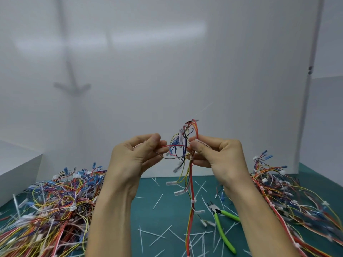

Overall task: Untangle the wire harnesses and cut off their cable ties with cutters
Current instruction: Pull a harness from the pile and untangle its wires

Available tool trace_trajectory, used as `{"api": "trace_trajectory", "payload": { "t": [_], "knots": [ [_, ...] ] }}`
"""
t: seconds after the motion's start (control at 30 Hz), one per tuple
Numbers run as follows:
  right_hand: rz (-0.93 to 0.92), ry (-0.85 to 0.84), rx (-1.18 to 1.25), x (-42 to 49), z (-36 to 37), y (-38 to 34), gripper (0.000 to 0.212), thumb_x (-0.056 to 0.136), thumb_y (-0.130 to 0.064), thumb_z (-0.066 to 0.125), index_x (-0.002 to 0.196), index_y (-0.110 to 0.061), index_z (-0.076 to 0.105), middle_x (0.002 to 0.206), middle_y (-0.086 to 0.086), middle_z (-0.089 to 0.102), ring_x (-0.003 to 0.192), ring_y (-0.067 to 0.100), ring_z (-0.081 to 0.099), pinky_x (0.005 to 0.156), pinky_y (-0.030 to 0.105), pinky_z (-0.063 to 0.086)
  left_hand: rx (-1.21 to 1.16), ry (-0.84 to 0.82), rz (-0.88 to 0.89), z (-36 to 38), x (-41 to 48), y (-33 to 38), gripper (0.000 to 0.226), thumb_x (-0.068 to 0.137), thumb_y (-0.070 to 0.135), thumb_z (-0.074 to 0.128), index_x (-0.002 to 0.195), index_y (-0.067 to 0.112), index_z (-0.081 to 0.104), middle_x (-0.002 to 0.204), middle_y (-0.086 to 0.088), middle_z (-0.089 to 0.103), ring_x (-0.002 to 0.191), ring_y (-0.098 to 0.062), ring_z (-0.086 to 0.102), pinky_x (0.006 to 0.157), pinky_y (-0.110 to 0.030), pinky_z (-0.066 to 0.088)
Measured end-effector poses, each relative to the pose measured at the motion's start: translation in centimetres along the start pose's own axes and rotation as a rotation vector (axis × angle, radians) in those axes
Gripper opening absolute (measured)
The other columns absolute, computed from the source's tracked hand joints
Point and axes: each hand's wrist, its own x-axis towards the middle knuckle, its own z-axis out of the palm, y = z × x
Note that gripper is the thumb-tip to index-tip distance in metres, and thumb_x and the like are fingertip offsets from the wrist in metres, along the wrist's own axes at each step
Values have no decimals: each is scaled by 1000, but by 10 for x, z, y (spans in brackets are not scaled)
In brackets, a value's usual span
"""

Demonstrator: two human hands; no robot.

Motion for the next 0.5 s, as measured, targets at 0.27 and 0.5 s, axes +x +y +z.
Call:
{"api": "trace_trajectory", "payload": {
  "t": [0.27,0.5],
  "knots": [
    [-57,88,90,0,0,-4,14,84,-9,74,91,-20,78,79,5,78,70,22,75,61,24,60,297,-212,-41,4,1,-9,66,57,55,71,101,7,69,91,-7,78,85,-19,75,68,-21,59],
    [-62,-7,76,-1,2,-3,22,88,-7,70,108,-13,76,93,6,78,82,20,76,70,27,60,558,-311,34,20,-2,-18,11,80,7,78,91,9,75,82,-11,77,76,-18,75,75,-32,60]
  ]
}}
